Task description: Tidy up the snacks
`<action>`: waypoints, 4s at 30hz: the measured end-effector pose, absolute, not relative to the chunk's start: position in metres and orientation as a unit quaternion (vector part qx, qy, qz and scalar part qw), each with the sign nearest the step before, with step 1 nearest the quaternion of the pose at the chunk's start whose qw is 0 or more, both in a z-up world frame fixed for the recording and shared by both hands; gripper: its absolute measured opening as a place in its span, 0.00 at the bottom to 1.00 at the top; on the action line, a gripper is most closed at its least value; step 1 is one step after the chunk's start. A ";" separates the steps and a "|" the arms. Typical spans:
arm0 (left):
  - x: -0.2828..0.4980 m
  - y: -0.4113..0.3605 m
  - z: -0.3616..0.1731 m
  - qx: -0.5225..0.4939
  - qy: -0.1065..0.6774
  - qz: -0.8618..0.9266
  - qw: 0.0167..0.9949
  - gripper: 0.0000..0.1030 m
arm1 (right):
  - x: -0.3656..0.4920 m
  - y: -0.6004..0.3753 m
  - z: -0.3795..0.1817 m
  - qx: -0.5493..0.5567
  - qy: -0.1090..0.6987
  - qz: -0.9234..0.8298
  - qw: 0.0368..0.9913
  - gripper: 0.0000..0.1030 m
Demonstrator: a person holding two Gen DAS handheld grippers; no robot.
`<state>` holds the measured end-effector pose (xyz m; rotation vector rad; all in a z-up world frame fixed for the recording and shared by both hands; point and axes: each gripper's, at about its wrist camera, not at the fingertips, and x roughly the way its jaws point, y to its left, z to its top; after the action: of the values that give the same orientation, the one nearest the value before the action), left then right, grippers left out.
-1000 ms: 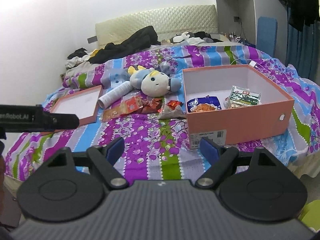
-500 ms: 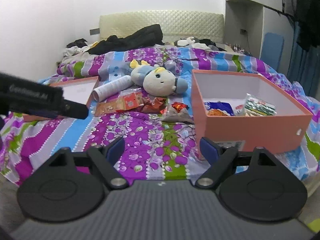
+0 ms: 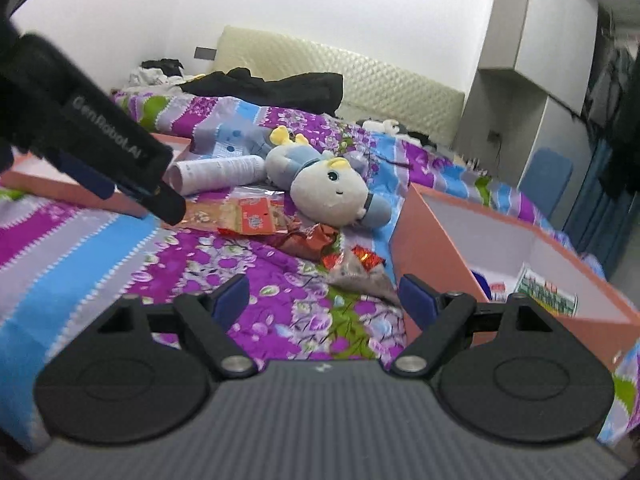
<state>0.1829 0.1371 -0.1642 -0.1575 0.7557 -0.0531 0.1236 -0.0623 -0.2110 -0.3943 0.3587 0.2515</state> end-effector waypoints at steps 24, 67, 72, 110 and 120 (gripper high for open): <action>0.360 0.152 -0.213 0.015 0.393 -0.060 0.917 0.82 | 0.250 -0.037 -0.263 -0.236 0.213 0.085 0.944 0.69; 0.365 0.185 -0.238 -0.003 0.502 -0.071 0.862 0.26 | 0.282 -0.058 -0.256 -0.165 0.302 0.117 0.932 0.22; 0.327 0.175 -0.219 -0.051 0.499 -0.059 0.863 0.26 | 0.254 -0.060 -0.248 -0.175 0.297 0.131 0.930 0.18; 0.179 0.143 -0.232 -0.008 0.501 -0.066 0.863 0.88 | 0.135 -0.107 -0.239 -0.082 0.321 0.228 0.916 0.86; 0.182 0.139 -0.252 0.093 0.497 -0.126 0.854 0.89 | 0.157 -0.138 -0.243 0.108 0.364 0.177 0.908 0.85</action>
<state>0.1821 0.1388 -0.2518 0.1960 1.0451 -0.2657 0.1571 -0.1377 -0.2434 0.2223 0.7516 0.3645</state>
